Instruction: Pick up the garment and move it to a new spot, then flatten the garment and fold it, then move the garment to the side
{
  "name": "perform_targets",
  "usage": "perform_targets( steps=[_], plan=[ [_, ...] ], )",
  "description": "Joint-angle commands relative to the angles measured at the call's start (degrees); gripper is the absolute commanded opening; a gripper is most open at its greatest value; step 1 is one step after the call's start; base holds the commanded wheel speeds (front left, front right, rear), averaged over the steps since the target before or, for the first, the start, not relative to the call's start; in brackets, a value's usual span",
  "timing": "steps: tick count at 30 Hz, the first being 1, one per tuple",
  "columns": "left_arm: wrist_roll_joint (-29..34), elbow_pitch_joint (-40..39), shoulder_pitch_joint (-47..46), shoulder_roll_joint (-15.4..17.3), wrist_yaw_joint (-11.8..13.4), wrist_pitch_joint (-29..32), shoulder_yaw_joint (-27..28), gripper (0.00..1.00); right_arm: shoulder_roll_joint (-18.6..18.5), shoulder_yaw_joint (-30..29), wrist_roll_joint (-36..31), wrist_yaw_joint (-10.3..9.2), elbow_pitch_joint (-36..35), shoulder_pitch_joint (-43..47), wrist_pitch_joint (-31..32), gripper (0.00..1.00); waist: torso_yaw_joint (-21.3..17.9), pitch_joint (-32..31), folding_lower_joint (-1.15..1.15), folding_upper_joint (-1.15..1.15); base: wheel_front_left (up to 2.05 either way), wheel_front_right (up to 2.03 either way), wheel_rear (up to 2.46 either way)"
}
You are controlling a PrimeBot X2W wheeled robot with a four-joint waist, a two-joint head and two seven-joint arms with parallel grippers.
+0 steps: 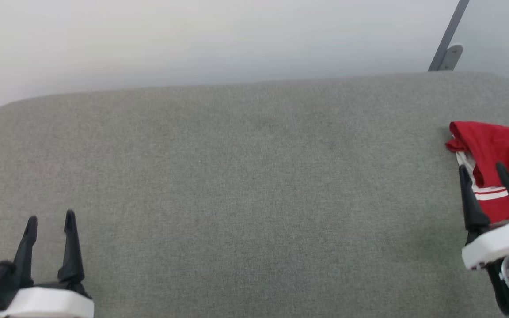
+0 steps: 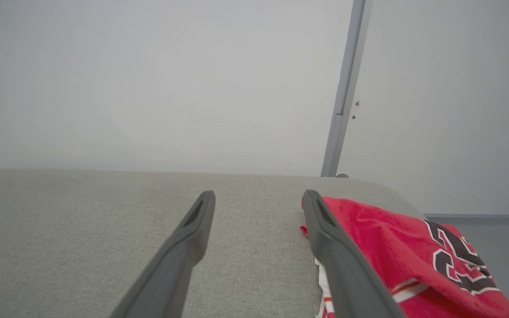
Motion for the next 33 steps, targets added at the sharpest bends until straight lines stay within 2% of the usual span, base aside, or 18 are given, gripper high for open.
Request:
perform_targets(
  steps=[1, 16, 26, 33],
  plan=[
    [0.4, -0.3, 1.4, 0.0, -0.2, -0.3, 0.7, 1.00, 0.5, -0.3, -0.3, -0.02, -0.9, 1.6, -0.3, 1.00, 0.0, -1.0, 0.00, 0.00, 0.00, 0.00, 0.00],
    [-0.7, -1.1, 7.1, -1.8, -0.2, -0.3, 3.9, 1.00, 3.8, -4.4, -1.9, -0.02, -8.0, 11.6, 0.1, 1.00, 0.0, -4.2, 0.00, 0.00, 0.00, 0.00, 0.00],
    [-1.4, -0.9, 8.1, -2.6, -0.2, -0.3, 4.6, 1.00, 4.0, -4.4, -1.4, -0.02, -8.7, 12.7, -0.1, 1.00, 0.2, -4.3, 0.00, 0.00, 0.00, 0.00, 0.00],
    [-1.6, -0.3, 8.3, -2.0, -0.2, -0.3, 3.6, 1.00, 4.3, -4.1, -1.5, -0.02, -8.7, 12.4, -0.1, 1.00, 0.5, -4.4, 0.00, 0.00, 0.00, 0.00, 0.00]
  ],
)
